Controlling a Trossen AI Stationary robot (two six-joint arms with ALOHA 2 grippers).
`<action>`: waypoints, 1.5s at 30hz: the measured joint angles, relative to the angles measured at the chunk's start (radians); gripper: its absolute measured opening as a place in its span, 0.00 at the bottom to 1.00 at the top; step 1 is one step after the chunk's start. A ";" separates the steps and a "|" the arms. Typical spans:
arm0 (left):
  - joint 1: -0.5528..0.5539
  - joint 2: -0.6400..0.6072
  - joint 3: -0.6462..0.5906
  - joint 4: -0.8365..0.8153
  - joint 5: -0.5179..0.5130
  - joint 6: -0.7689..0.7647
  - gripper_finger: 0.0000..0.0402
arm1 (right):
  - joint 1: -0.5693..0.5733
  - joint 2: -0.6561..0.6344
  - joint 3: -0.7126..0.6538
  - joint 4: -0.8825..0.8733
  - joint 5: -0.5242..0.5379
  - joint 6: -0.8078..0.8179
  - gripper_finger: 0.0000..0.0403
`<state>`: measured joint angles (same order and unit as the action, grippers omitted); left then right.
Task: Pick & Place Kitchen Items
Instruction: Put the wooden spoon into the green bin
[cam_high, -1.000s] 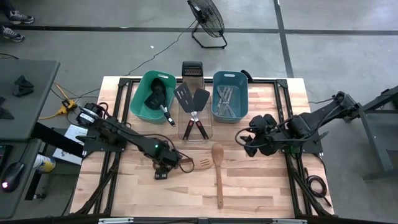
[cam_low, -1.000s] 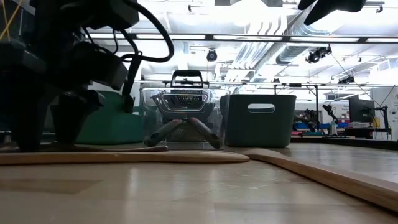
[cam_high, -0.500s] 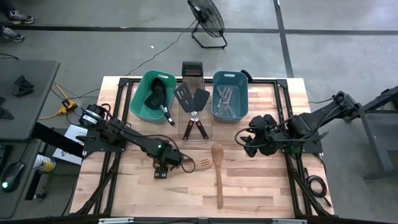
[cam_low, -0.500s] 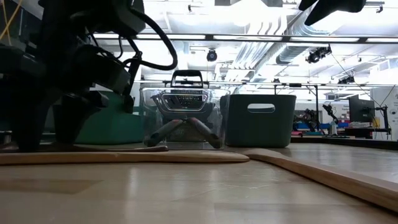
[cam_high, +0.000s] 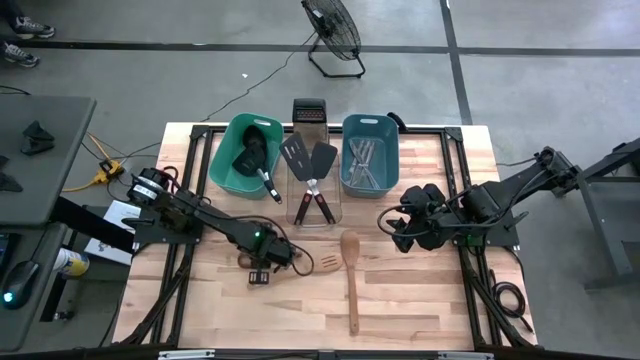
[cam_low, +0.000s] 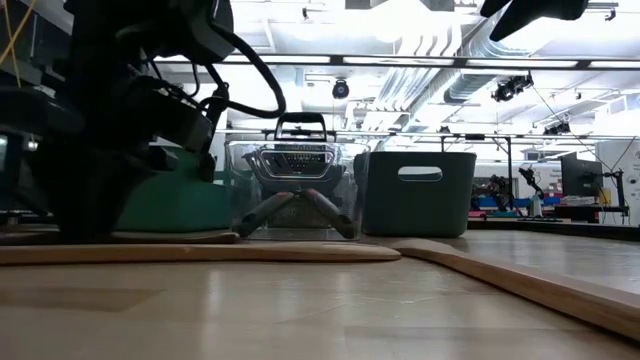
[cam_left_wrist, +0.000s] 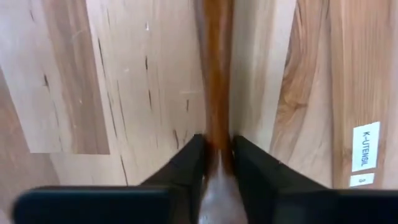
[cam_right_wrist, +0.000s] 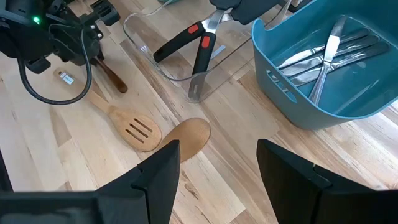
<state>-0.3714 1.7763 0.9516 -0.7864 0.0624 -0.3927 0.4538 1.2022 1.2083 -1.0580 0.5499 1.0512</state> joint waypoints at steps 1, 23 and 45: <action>0.000 0.000 0.000 0.000 0.002 -0.002 0.16 | 0.000 0.000 0.000 0.000 0.000 0.000 0.51; -0.002 -0.018 0.058 -0.011 -0.019 -0.004 0.11 | 0.051 0.000 0.000 0.056 0.000 -0.059 0.51; -0.003 -0.038 0.087 0.041 -0.069 -0.034 0.10 | 0.050 0.222 0.000 0.419 -0.102 -0.109 0.51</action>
<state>-0.3741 1.7387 1.0386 -0.7455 -0.0065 -0.4270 0.5034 1.4245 1.2087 -0.6395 0.4483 0.9419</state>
